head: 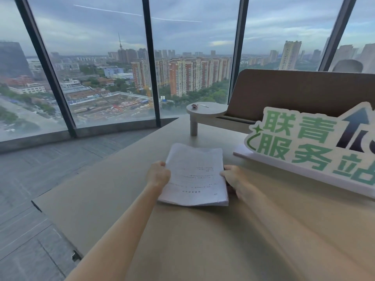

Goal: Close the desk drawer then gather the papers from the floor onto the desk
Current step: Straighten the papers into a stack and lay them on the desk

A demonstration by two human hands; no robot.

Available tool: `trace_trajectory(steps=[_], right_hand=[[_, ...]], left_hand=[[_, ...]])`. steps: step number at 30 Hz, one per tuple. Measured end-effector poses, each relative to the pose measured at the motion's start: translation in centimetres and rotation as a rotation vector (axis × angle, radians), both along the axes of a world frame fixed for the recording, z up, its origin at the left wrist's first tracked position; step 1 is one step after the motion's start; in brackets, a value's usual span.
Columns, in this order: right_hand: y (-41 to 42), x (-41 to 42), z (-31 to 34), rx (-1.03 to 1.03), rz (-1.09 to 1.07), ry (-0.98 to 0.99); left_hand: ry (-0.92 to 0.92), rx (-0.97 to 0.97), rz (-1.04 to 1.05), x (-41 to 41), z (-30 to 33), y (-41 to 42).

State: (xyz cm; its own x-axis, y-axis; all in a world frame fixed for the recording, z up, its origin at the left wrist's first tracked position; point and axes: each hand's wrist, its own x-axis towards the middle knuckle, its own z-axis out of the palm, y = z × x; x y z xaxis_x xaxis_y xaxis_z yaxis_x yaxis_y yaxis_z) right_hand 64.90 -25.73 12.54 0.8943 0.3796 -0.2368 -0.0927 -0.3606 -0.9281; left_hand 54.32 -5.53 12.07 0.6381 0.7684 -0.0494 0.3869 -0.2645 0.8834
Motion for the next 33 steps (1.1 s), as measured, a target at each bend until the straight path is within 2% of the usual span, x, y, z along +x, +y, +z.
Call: trace_trajectory(steps=[5, 10, 22, 28, 33], right_hand=[[1.8, 2.0, 0.0, 0.029, 0.012, -0.027], [3.5, 4.2, -0.8, -0.056, 0.01, -0.127], [7.4, 6.8, -1.5, -0.218, 0.006, -0.402], [8.3, 7.4, -1.0, -0.269, 0.012, -0.373], [8.8, 7.9, -1.2, -0.371, 0.092, -0.504]], left_hand=[[0.06, 0.027, 0.013, 2.1, 0.5, 2.7], [0.116, 0.082, 0.002, 4.1, 0.5, 4.5], [0.243, 0.411, -0.09, 8.9, 1.0, 8.7], [0.263, 0.474, -0.085, 10.1, 0.0, 9.4], [0.309, 0.607, -0.1, 10.5, -0.7, 9.9]])
